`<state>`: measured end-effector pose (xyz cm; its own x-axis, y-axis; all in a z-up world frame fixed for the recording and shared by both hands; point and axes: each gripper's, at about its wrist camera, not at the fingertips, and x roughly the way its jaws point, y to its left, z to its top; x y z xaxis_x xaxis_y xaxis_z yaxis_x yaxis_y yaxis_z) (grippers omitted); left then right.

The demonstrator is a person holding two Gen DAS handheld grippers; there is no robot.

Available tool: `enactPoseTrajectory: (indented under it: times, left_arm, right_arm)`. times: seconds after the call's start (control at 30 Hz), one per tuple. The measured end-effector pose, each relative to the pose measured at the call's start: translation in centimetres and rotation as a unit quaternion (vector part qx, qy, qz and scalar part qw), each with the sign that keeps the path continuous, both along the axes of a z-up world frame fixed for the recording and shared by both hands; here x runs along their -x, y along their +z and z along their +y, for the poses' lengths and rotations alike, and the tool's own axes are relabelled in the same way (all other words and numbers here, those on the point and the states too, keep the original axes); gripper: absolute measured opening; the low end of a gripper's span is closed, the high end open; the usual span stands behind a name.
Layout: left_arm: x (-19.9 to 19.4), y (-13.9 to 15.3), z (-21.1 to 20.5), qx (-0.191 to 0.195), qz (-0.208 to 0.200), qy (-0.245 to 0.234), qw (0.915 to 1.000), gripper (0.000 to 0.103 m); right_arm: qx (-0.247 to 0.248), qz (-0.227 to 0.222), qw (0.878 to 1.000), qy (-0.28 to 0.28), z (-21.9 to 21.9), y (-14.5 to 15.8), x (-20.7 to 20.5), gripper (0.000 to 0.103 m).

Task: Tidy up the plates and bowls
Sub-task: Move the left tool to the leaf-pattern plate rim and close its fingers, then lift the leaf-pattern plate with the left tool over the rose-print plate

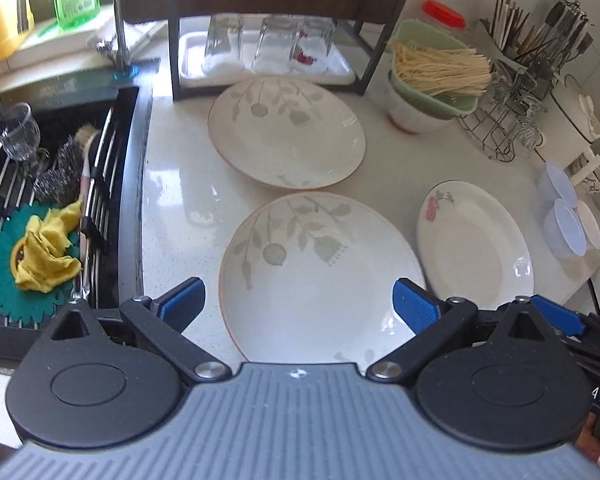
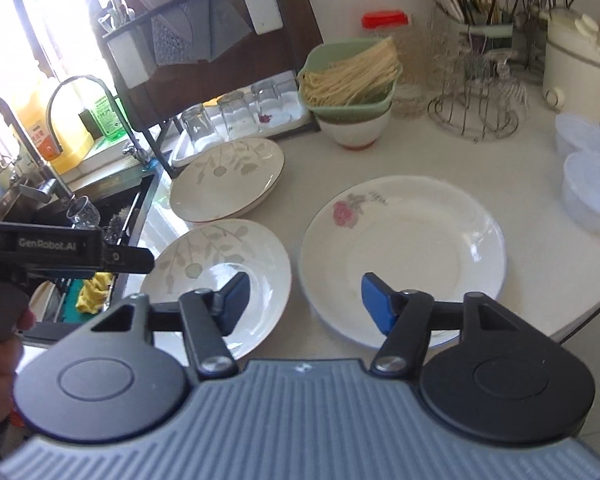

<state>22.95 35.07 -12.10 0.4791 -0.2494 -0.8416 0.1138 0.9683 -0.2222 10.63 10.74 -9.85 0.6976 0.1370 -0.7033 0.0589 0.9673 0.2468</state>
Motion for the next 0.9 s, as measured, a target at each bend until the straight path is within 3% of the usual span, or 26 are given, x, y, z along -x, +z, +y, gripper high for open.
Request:
enactPoseTrajectory:
  times: [0.2, 0.33, 0.4, 0.47, 0.53, 0.77, 0.9]
  left_arm:
    - [-2.3, -3.4, 2.4, 0.063, 0.027, 0.015, 0.9975, 0.1]
    - [-3.5, -4.9, 2.8, 0.062, 0.031, 0.019, 0.9974, 0.092]
    - [-4.2, -5.8, 3.2, 0.063, 0.036, 0.018, 0.9972, 0.084]
    - [-4.7, -6.6, 3.4, 0.06, 0.044, 0.021, 0.997, 0.075]
    - [-5.0, -7.2, 3.6, 0.051, 0.044, 0.02, 0.9975, 0.06]
    - [-5.6, -8.1, 4.6, 0.065, 0.05, 0.022, 0.9964, 0.026]
    - [-5.9, -8.3, 4.5, 0.069, 0.052, 0.011, 0.9962, 0.02]
  right_arm:
    - [-0.035, 0.03, 0.999, -0.011, 1.5, -2.5, -1.3, 0.057]
    - [-0.061, 0.041, 0.997, -0.006, 1.6, -3.7, -2.6, 0.057]
    - [-0.074, 0.042, 0.996, -0.012, 1.7, -4.2, -3.0, 0.055]
    - [-0.071, 0.055, 0.996, -0.021, 2.2, -4.9, -3.5, 0.034]
    - [-0.084, 0.072, 0.993, -0.033, 2.3, -5.7, -3.8, 0.027]
    - [-0.072, 0.086, 0.993, -0.046, 2.5, -6.8, -5.0, 0.02]
    - [-0.081, 0.096, 0.991, -0.048, 2.5, -7.7, -5.6, 0.018]
